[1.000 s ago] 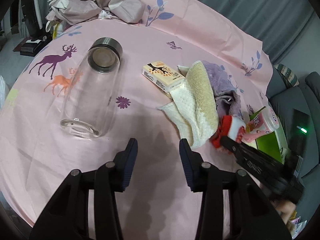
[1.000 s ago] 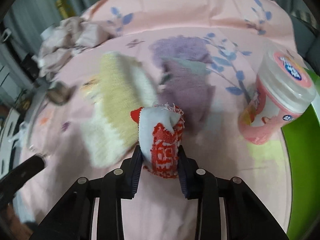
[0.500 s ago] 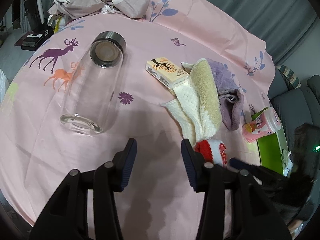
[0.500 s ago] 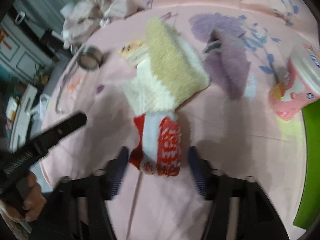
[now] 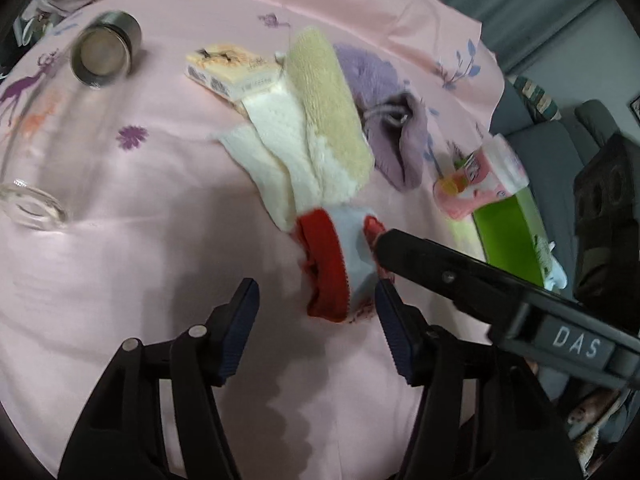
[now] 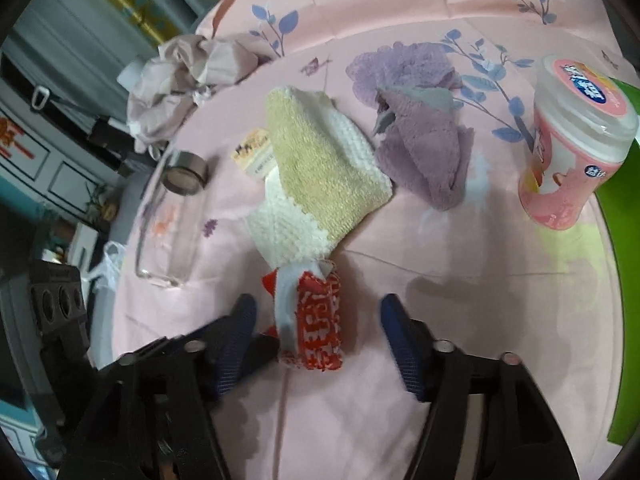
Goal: Organize soft objects
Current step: 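Grasp the red-white sock with the right gripper and lift, then carry the red-white sock over the green box with the right gripper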
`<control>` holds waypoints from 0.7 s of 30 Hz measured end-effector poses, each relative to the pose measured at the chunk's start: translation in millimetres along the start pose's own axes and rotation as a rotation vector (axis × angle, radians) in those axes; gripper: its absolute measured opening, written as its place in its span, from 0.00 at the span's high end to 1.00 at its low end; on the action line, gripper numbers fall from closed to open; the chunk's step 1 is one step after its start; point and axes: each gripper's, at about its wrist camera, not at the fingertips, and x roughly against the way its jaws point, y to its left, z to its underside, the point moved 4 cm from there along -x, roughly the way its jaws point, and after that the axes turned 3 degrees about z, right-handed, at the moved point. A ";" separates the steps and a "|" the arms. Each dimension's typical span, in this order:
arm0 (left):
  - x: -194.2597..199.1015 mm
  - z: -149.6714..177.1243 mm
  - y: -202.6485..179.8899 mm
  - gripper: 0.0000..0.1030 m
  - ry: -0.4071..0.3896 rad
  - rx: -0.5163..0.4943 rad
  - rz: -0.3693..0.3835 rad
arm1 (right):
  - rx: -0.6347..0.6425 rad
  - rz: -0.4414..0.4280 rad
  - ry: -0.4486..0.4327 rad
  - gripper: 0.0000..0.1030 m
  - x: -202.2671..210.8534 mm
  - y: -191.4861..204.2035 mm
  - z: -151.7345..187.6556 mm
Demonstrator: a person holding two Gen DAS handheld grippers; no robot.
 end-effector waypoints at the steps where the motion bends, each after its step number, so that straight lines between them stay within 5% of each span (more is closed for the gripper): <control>1: -3.5 1.4 -1.4 0.51 0.003 0.003 0.007 | 0.009 -0.006 0.011 0.50 -3.3 1.6 1.1; 8: -18.5 2.3 -11.7 0.55 0.018 -0.010 0.078 | -0.015 -0.010 0.069 0.51 -23.1 -5.4 4.0; 12: -20.2 2.1 -16.5 0.70 0.027 -0.028 0.120 | -0.035 -0.035 0.096 0.51 -30.7 -10.5 6.1; 21: 6.2 2.5 -28.3 0.73 -0.071 -0.102 0.089 | 0.010 -0.072 0.039 0.51 -16.8 6.7 5.8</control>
